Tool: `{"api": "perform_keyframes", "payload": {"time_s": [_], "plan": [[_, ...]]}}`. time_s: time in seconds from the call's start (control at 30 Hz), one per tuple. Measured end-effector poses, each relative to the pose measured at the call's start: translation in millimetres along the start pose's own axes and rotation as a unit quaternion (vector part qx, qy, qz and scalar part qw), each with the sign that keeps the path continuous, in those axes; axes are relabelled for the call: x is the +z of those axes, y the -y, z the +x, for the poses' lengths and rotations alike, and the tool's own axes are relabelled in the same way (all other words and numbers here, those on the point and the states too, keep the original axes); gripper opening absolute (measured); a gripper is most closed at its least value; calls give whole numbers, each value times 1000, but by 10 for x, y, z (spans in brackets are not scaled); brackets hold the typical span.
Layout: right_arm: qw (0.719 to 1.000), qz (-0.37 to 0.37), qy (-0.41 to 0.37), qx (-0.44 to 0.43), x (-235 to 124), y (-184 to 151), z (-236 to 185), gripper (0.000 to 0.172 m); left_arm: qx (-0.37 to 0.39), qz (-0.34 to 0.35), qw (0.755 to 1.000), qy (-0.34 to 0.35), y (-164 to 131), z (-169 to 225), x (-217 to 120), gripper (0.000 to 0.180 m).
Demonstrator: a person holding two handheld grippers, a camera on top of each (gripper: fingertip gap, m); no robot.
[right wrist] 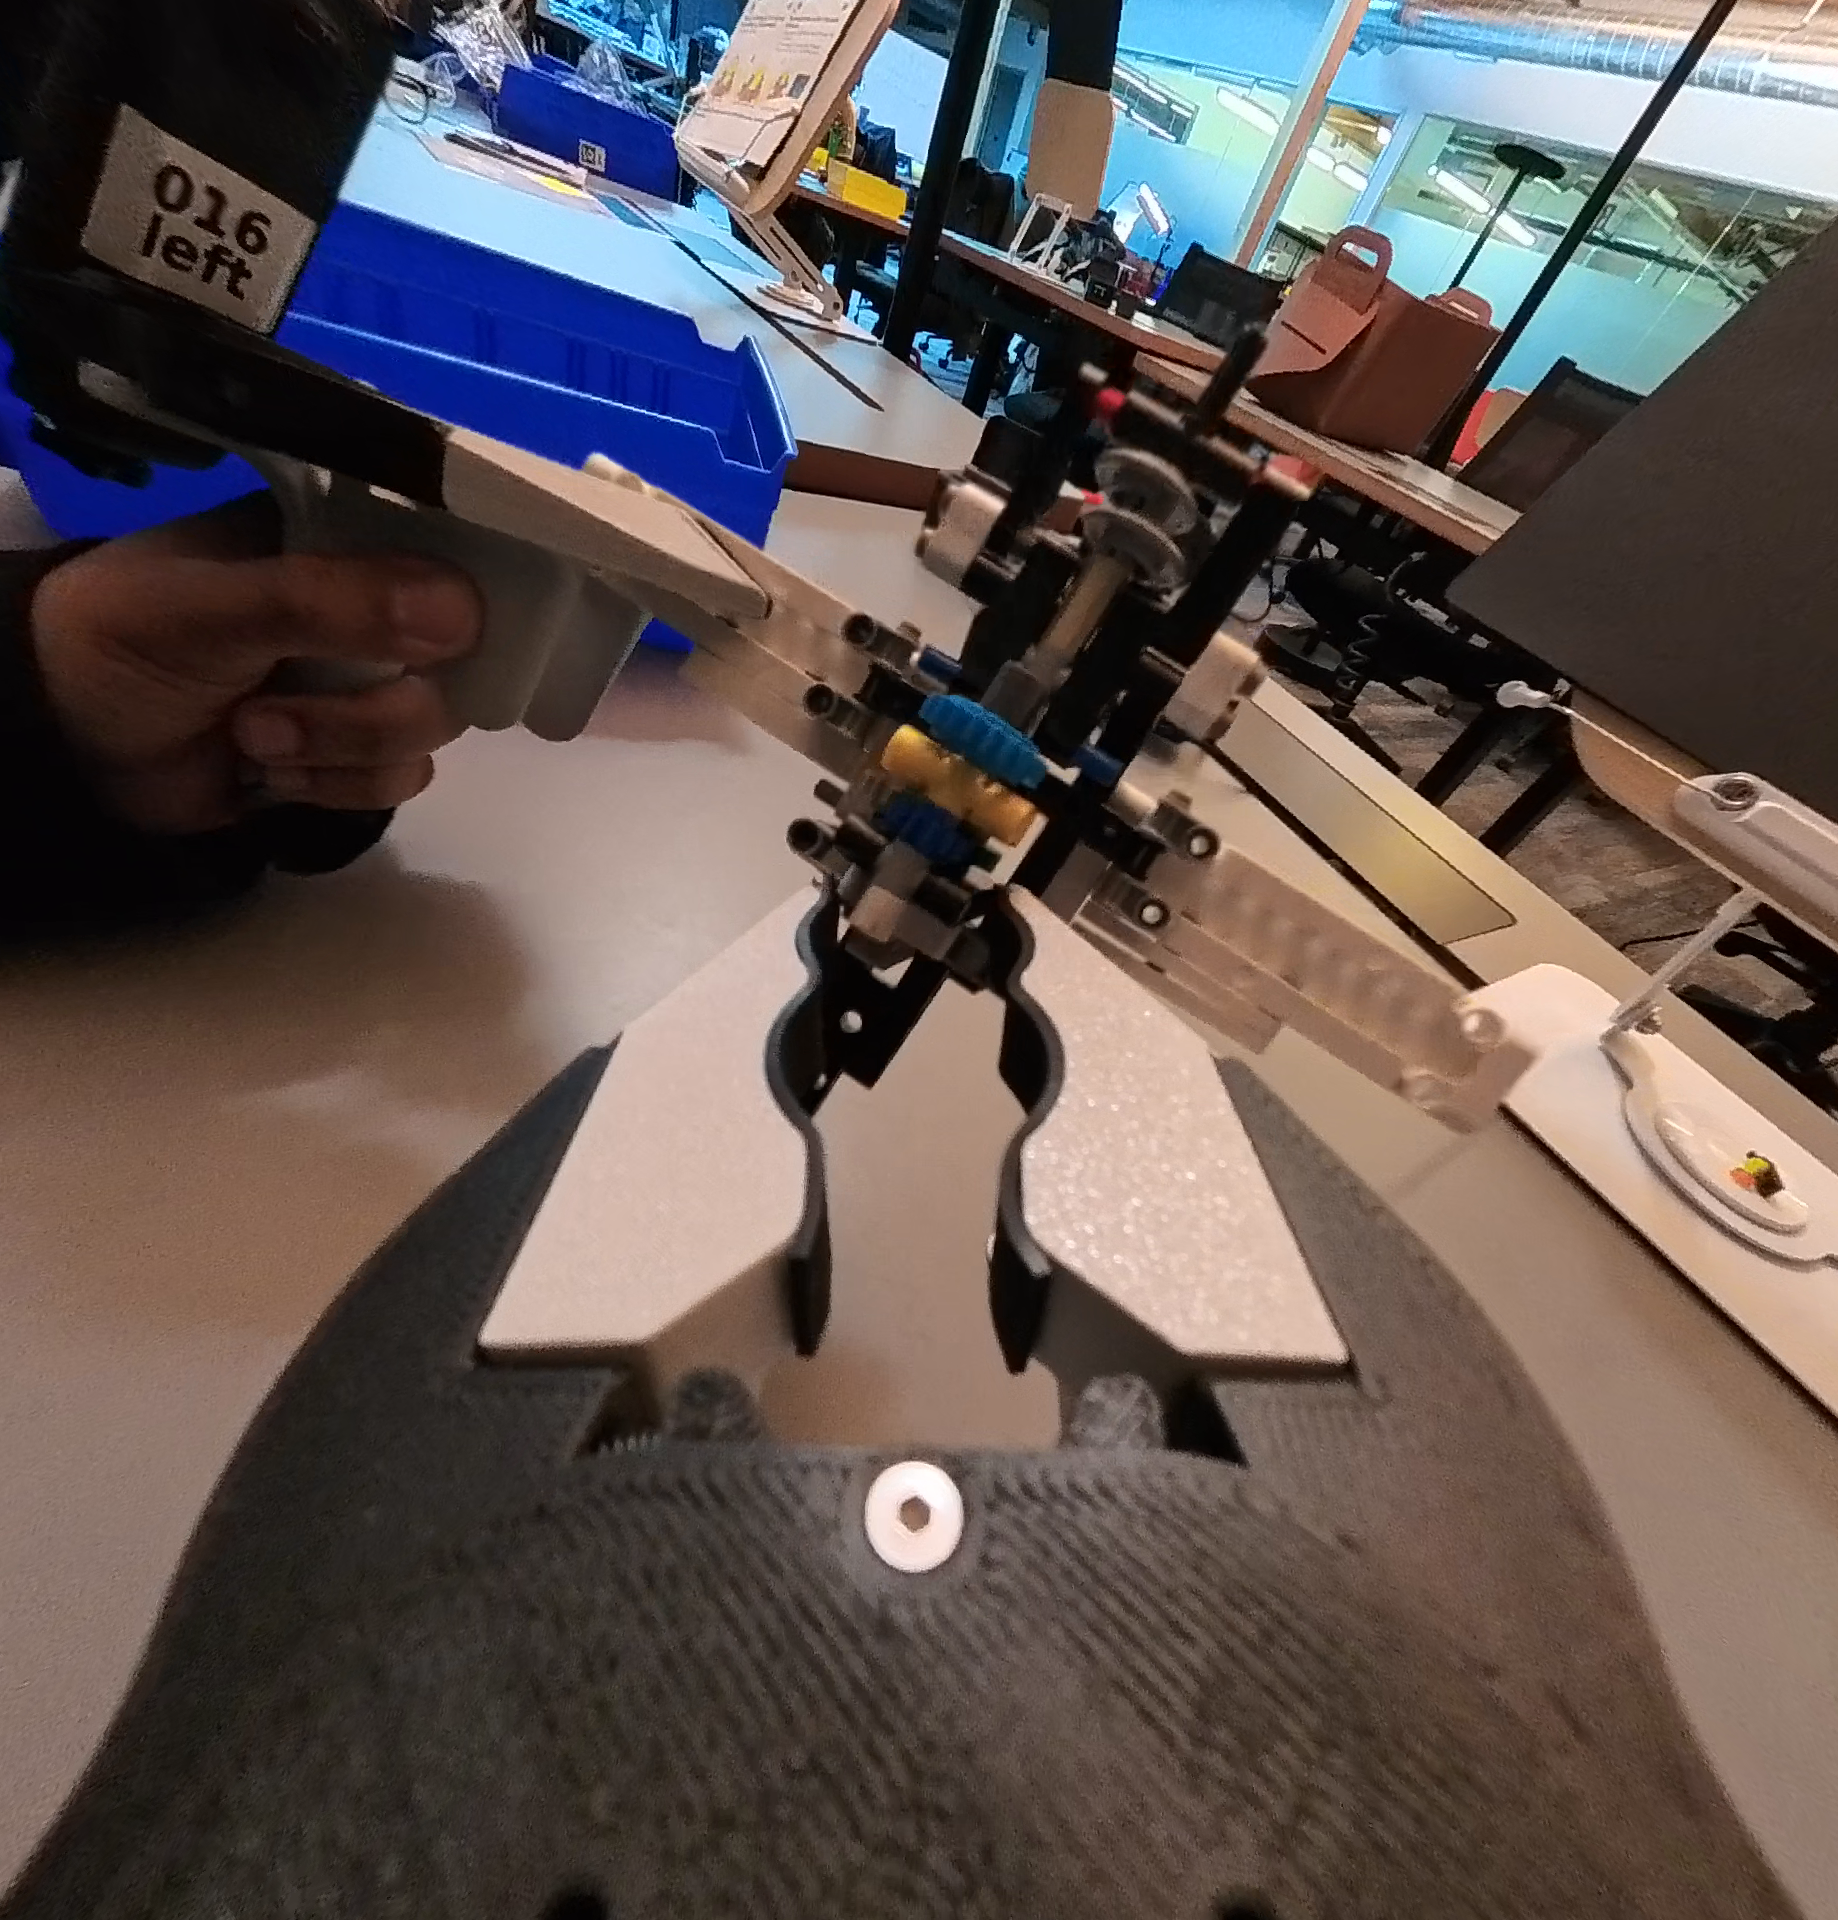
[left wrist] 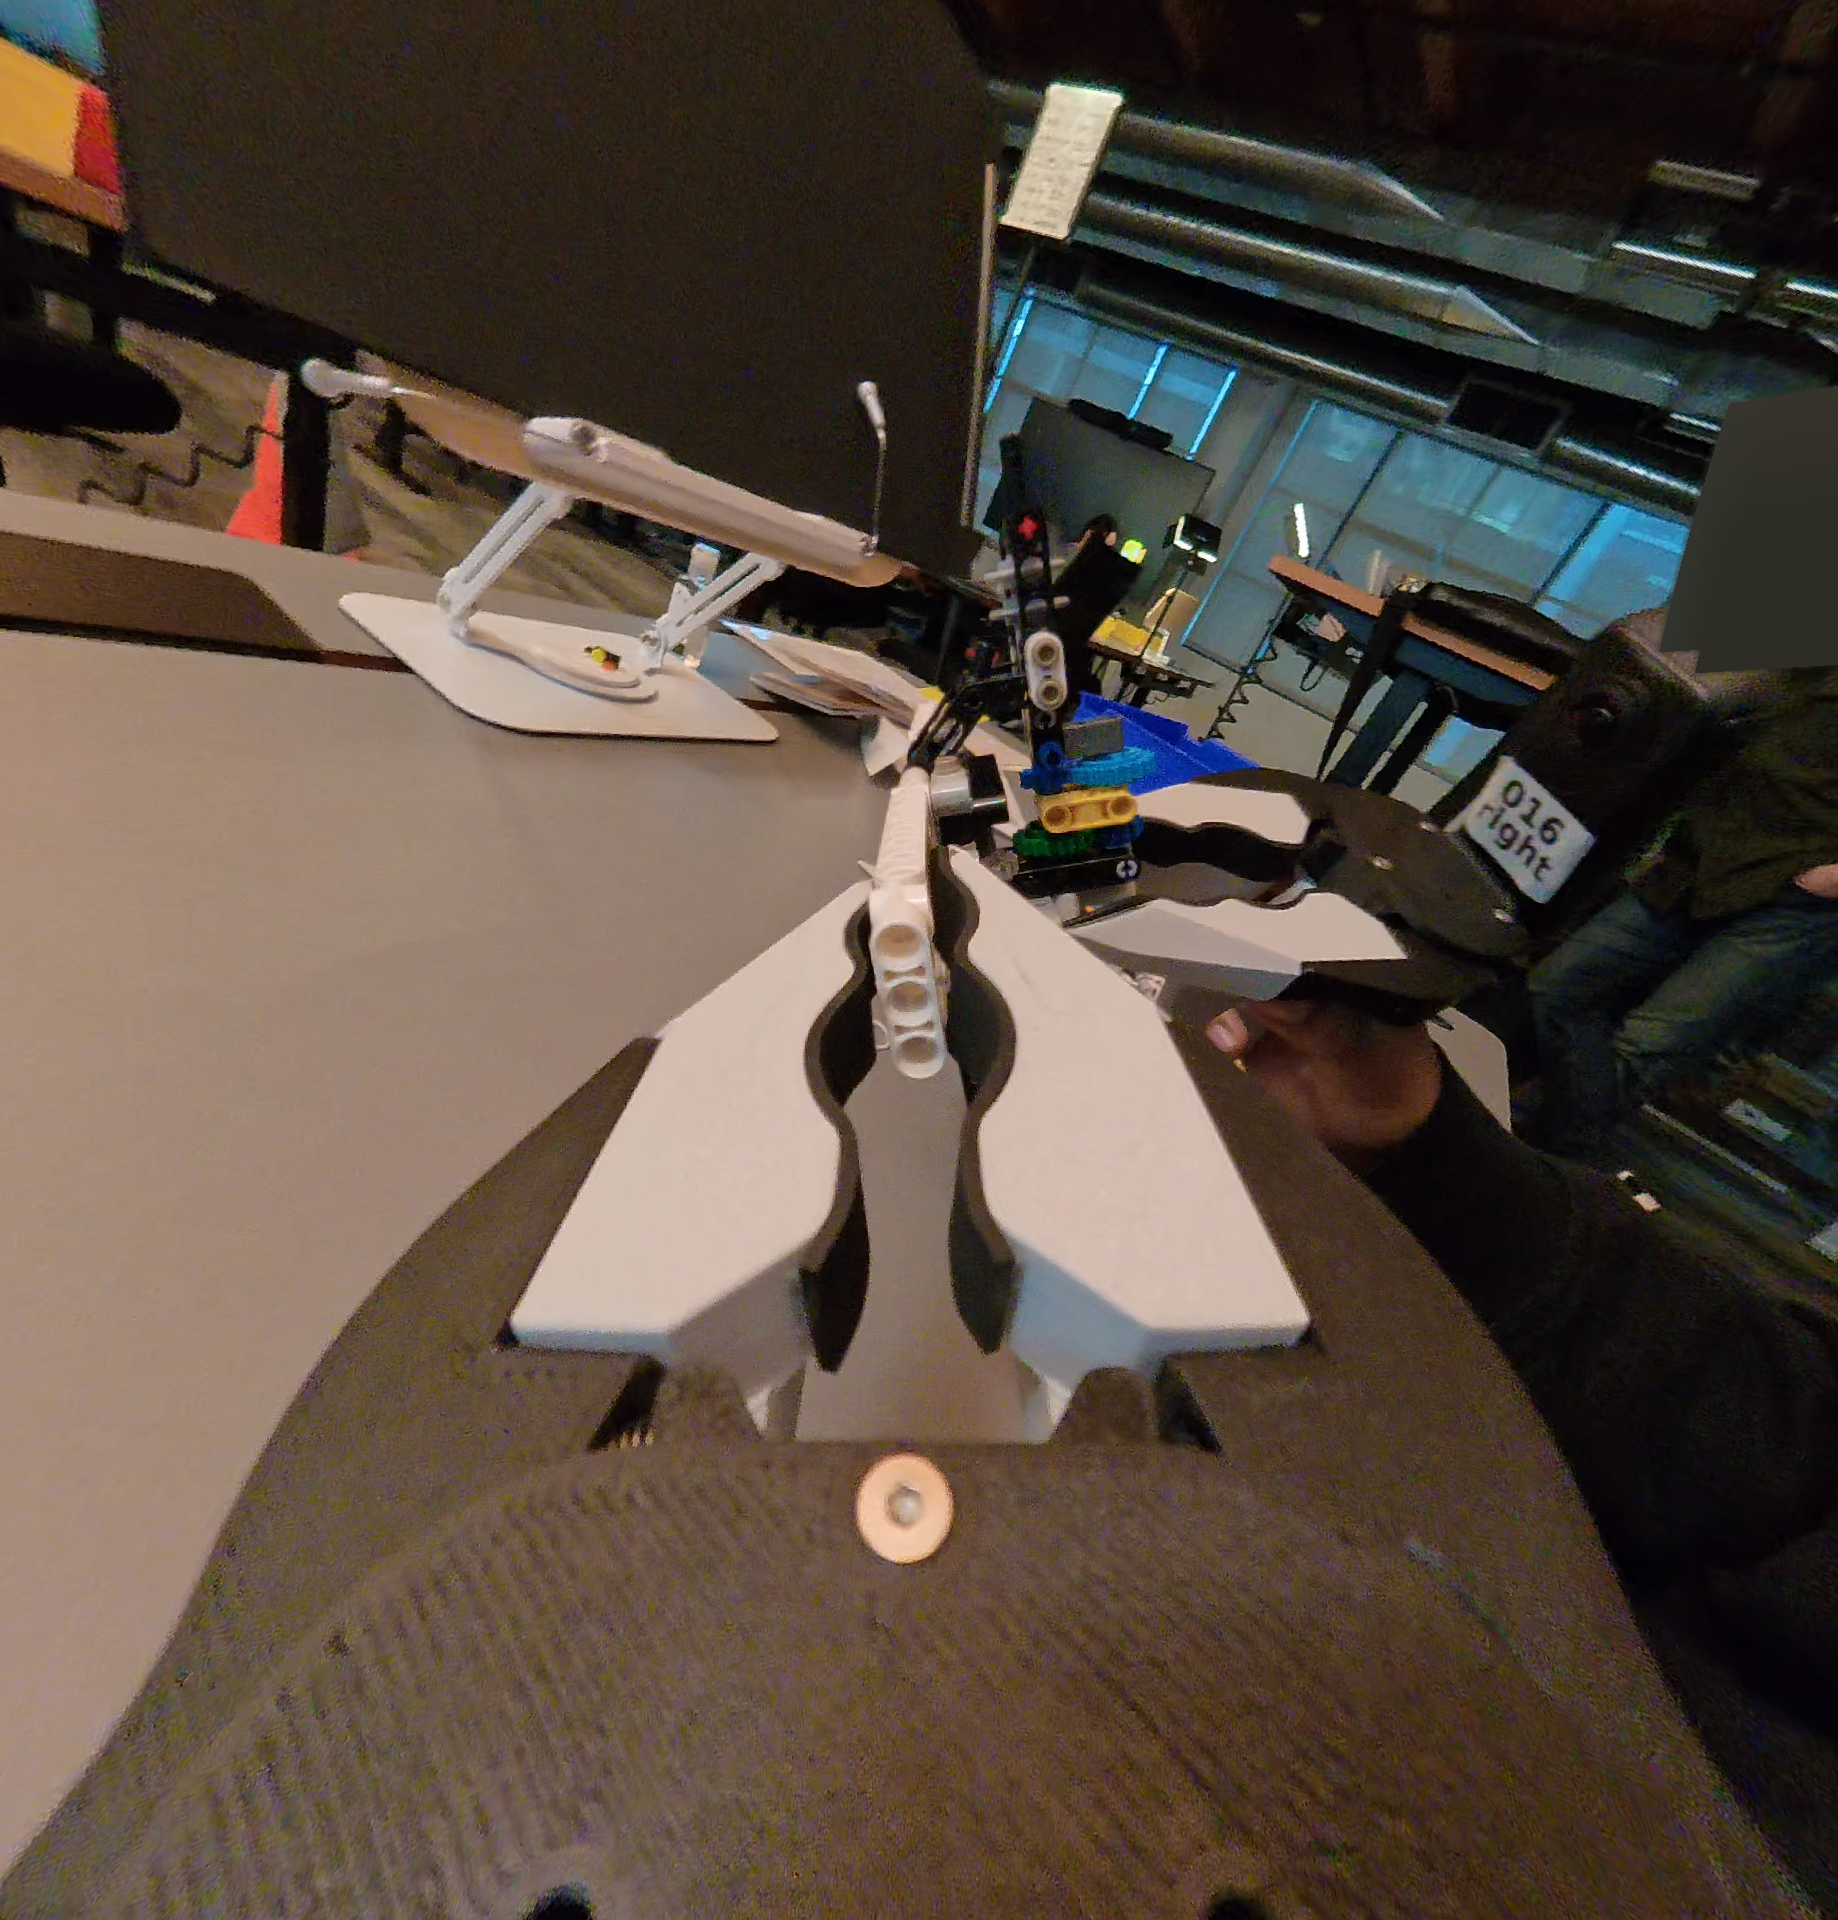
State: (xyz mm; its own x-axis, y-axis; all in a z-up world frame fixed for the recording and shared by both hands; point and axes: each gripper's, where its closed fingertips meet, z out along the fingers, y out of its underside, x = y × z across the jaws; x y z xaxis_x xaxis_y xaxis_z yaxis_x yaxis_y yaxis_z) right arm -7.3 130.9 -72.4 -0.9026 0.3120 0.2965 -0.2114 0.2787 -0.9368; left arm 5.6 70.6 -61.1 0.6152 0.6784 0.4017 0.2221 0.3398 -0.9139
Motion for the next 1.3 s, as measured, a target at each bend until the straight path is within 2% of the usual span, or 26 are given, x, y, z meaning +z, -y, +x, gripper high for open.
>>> {"api": "perform_keyframes", "payload": {"time_s": [0.27,0.6,0.7,1.3], "plan": [[1000,18,-11,-1,-47,67,42,25,-54,-2,998,11,-27,-135,-19,6],[997,39,-32,-61,-72,219,-51,20,-53,-1,999,10,-26,-125,-15,6],[996,56,-30,-60,-95,282,-73,17,-53,-1,999,9,-25,-123,-15,6],[995,46,-45,-70,-69,257,-62,16,-45,1,999,6,-15,-88,-15,6]]}}
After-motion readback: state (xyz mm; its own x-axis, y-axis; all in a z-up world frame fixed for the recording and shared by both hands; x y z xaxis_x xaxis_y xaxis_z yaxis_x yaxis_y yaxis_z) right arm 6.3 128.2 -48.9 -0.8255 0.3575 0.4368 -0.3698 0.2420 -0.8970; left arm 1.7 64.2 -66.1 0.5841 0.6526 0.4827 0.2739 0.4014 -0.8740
